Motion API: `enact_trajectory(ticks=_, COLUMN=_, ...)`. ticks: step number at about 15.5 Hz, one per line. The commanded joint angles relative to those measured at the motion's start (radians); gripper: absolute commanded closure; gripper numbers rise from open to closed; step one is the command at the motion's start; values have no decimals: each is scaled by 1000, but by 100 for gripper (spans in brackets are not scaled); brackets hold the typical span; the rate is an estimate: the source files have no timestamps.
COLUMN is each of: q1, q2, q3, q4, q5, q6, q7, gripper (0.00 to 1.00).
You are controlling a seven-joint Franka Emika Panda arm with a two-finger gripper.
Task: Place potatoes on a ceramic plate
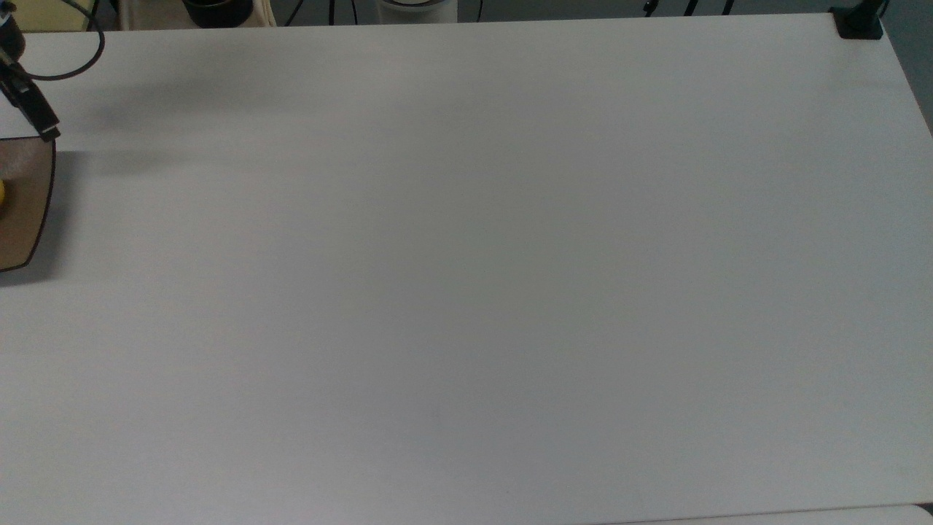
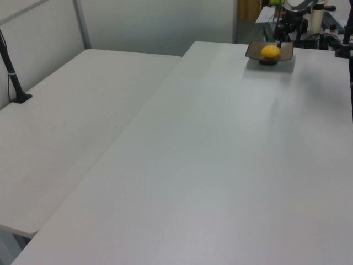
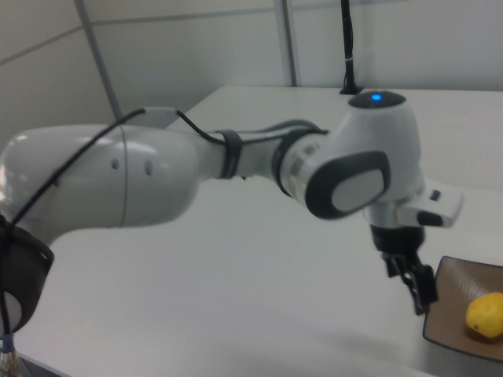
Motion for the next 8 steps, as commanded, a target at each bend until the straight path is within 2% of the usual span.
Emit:
enact_trajectory(ticks=1, q1=20, q2=-94, q3=30, q4=-19, q5=14, q6=-199, q7=-101, gripper=0)
enact_trajectory(ticks=5, q1=97, q2=-196, q3=30, q4=-52, q5=19, q6=-411, q7=-236, gripper=0)
enact_trajectory(ticks=8, q1=192, q2=-314, q3=26, q4=-164, q5=53, q6=-431, q7=-247, gripper=0)
